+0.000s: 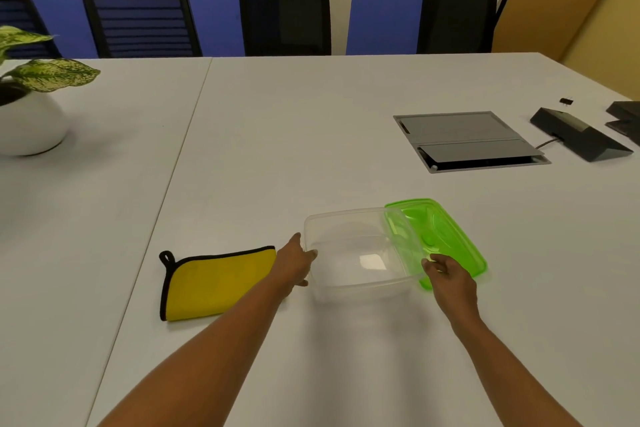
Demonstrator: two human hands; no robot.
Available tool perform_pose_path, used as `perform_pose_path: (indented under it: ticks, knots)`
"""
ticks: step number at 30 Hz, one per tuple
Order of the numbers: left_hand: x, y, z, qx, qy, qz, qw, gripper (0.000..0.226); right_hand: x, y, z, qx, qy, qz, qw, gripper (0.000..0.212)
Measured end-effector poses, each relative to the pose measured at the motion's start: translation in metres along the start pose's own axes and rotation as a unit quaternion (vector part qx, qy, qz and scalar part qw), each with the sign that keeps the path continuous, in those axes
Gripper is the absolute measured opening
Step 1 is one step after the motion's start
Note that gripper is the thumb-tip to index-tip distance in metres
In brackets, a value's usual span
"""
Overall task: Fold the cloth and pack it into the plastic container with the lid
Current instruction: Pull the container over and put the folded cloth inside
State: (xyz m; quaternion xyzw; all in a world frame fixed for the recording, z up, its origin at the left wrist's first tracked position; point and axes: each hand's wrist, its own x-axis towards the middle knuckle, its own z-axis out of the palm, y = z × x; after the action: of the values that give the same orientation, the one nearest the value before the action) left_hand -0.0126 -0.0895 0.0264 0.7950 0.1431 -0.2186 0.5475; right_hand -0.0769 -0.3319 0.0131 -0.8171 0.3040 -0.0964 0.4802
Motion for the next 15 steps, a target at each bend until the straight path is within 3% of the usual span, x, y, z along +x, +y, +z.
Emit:
perform_pose_path:
  ticks: [4, 8, 11, 15]
  knots:
    - [-0.006, -0.016, -0.019, 0.039, 0.082, 0.054, 0.994, 0.036, -0.012, -0.023, 0.007, -0.049, 0.05, -0.041, 0.997, 0.034]
    - [-0.015, -0.044, -0.054, 0.133, 0.187, 0.091, 0.969, 0.024, -0.043, -0.059, 0.033, -0.02, 0.047, -0.178, 0.983, 0.02]
    - [-0.022, -0.068, -0.082, 0.237, 0.267, 0.053, 0.933, 0.023, -0.074, -0.078, 0.068, -0.016, -0.074, -0.259, 0.963, 0.015]
    - [-0.031, -0.085, -0.113, 0.244, 0.325, -0.028, 0.913, 0.034, -0.102, -0.085, 0.119, -0.077, -0.309, -0.214, 0.924, 0.032]
